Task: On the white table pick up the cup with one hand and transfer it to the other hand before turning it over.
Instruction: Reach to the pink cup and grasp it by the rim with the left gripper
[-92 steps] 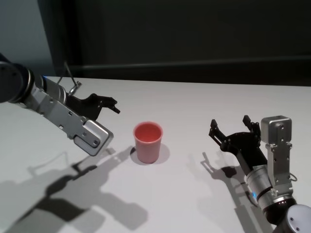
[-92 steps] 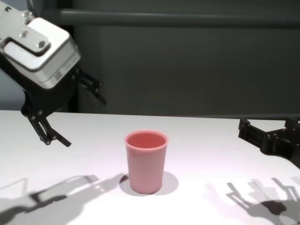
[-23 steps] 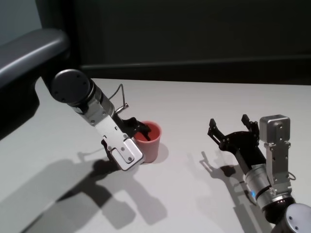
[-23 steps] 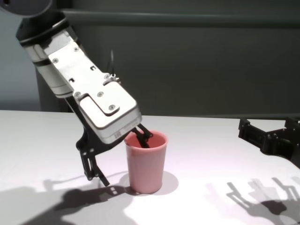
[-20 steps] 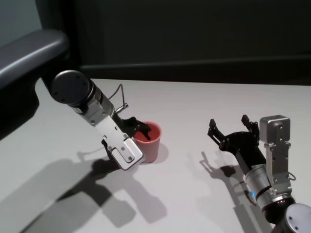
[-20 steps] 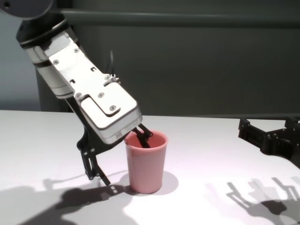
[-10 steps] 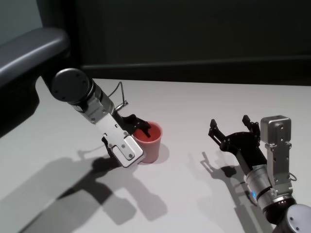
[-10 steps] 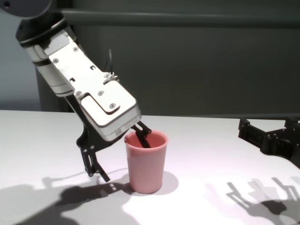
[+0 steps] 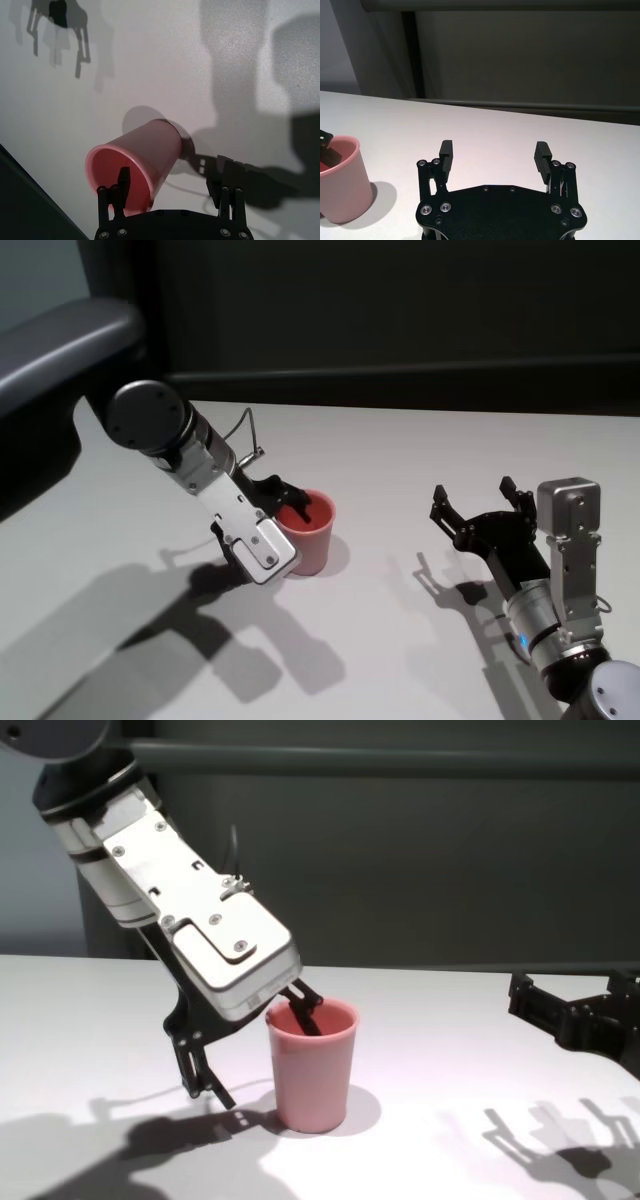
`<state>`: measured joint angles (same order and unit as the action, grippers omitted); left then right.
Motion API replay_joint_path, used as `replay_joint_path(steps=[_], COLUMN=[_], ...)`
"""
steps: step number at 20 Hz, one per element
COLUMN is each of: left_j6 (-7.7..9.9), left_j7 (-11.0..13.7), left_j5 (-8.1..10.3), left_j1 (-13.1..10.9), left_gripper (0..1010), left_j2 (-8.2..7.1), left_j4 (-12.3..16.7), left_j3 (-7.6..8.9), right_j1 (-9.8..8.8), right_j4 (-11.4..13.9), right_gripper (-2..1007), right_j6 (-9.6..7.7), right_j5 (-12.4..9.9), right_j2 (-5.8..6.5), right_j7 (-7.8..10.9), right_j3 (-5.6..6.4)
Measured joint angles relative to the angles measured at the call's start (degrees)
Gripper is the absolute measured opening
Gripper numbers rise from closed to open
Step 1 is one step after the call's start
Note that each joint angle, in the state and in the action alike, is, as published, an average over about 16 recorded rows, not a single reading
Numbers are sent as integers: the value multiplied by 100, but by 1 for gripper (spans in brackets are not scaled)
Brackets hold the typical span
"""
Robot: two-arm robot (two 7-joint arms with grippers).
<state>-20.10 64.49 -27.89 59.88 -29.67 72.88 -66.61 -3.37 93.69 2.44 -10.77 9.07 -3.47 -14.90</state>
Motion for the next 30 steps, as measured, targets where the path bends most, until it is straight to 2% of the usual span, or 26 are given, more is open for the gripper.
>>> replay_joint_path(steps=[18, 24, 30], left_j6=[20, 20, 20], left_j7=[-101, -88, -81], left_j5=[37, 37, 36], left_j1=[23, 23, 22], left_gripper=[976, 879, 703], left_j2=[-23, -22, -21], left_j4=[39, 38, 37], left_j3=[-65, -60, -57], right_j1=[0, 0, 0], right_j4=[0, 0, 0], right_gripper=[1001, 1001, 1001], right_j6=[0, 0, 0], right_j5=[0, 0, 0], right_j2=[0, 0, 0], right_j7=[0, 0, 0], right_j3=[0, 0, 0])
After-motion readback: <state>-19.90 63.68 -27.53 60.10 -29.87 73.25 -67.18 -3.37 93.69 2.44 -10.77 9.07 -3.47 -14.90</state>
